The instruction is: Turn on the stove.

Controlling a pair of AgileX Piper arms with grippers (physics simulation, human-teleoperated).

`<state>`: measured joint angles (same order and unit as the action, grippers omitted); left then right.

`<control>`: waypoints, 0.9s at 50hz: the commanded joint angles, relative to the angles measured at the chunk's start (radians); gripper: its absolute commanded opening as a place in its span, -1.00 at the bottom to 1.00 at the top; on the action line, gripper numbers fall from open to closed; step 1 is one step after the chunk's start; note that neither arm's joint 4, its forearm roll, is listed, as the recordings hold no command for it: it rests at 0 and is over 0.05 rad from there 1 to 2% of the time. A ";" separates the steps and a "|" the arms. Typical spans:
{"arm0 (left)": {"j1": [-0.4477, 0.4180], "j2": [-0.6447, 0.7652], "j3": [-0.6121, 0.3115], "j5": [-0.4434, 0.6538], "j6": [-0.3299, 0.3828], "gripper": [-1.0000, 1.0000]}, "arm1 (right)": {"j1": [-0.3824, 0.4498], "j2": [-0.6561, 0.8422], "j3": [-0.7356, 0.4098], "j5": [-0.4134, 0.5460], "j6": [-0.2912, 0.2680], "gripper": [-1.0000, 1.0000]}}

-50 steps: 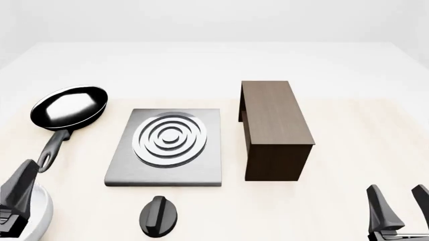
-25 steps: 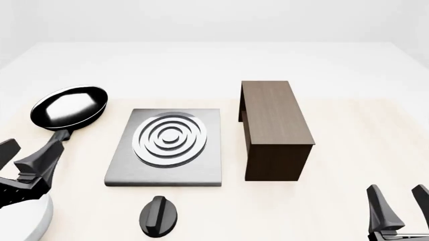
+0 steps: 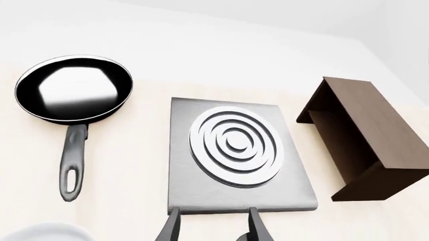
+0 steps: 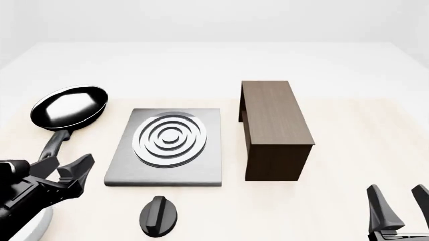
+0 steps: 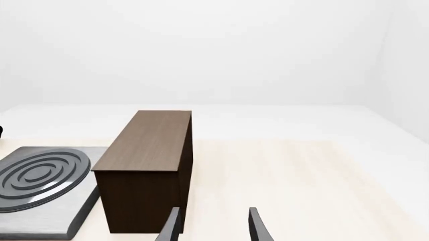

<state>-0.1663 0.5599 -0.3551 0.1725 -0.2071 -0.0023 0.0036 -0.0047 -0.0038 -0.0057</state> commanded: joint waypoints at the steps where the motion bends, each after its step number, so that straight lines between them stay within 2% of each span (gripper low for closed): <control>1: -0.021 0.043 0.064 -0.056 -0.040 1.00 | 0.000 0.000 0.000 0.000 0.000 1.00; 13: -0.030 0.054 0.116 -0.069 -0.062 1.00 | 0.000 0.000 0.000 0.000 0.000 1.00; 23: -0.036 0.142 0.144 -0.122 -0.061 1.00 | 0.000 0.000 0.000 0.000 0.000 1.00; 24: -0.052 0.155 0.153 -0.136 -0.084 1.00 | 0.000 0.000 0.000 0.000 0.000 1.00; 33: -0.078 0.221 0.178 -0.183 -0.097 1.00 | 0.000 0.000 0.000 0.000 0.000 1.00; 45: -0.083 0.216 0.217 -0.204 -0.128 1.00 | 0.000 0.000 0.000 0.000 0.000 1.00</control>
<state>-0.2376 0.7485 -0.1742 0.0044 -0.3117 -0.0020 0.0034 -0.0047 -0.0041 -0.0059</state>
